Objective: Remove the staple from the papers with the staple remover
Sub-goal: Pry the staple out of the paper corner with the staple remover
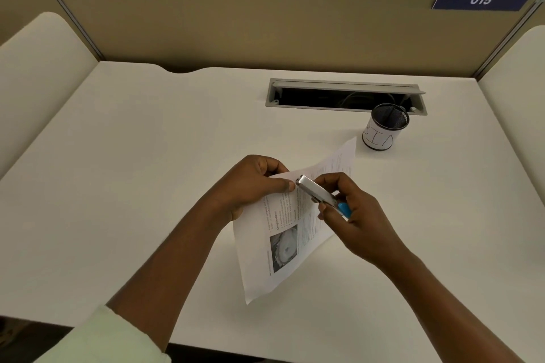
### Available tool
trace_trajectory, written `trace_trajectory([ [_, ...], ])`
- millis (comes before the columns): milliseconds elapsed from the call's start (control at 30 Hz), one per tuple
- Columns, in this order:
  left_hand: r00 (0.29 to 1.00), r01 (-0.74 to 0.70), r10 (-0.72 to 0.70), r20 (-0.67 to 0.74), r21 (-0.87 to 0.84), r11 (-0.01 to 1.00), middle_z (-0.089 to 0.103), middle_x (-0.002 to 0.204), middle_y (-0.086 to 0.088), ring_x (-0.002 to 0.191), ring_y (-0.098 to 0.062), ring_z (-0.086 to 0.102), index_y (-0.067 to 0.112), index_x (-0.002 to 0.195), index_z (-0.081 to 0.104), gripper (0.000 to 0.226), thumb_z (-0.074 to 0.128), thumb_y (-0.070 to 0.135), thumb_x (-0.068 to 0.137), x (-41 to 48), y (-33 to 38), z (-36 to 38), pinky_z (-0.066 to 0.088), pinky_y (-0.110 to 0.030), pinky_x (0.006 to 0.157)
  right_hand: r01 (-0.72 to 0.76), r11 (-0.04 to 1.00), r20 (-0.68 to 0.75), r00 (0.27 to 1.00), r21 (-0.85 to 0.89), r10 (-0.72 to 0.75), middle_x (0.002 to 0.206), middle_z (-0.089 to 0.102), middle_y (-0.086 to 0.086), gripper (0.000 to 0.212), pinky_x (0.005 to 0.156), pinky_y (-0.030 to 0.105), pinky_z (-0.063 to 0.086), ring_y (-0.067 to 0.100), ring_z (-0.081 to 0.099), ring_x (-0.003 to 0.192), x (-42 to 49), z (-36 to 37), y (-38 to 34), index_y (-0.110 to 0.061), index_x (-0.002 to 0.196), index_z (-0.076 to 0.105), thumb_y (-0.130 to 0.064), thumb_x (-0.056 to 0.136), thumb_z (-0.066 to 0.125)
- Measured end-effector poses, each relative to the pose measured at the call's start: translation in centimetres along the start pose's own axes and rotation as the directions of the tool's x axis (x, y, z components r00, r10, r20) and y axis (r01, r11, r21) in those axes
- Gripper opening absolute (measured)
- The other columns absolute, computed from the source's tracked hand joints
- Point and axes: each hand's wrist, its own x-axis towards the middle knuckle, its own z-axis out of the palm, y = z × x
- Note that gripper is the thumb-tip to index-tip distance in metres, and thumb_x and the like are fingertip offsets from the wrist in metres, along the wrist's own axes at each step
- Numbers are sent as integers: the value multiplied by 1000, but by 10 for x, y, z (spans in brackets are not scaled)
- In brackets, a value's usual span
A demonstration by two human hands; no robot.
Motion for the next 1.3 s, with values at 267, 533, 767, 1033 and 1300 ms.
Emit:
trace_trajectory([
  [267,1000,6,-6,-20,11,1000,80,82,2,65,-16,75,17,89,78,8,75,25,88,-3,6,-1,55,-22,55,76,989,-30,996,-124,-80,98,61,-24,29,77,9,43,2,61,86,1,-4,2,-37,115,56,-19,94,67],
  [533,999,-10,11,-37,35,999,79,78,4,64,-14,75,19,85,79,7,77,26,86,-7,12,-1,54,-20,54,179,961,-71,978,-209,-197,98,62,-27,26,75,18,50,3,63,89,3,-6,5,-37,117,58,-25,96,66],
  [767,998,-13,20,-66,103,995,79,79,5,64,-12,74,19,84,79,9,78,28,85,-5,16,1,55,-21,56,210,954,-93,968,-214,-234,101,65,-26,20,73,24,55,5,65,90,5,-7,7,-35,114,60,-27,96,64],
  [1033,997,-44,56,-58,187,981,79,78,4,67,-15,74,19,81,79,8,77,25,86,-6,20,3,58,-29,62,199,960,-89,972,-197,-220,99,65,-26,17,72,16,50,5,64,87,3,-7,9,-33,111,61,-26,96,64],
  [1300,994,-72,88,-63,229,971,75,73,9,64,-9,70,20,79,78,8,77,24,85,-9,23,5,54,-27,61,127,990,-101,986,-61,-132,89,64,-24,18,62,31,53,13,64,73,-3,-1,1,-39,104,57,-25,96,66],
])
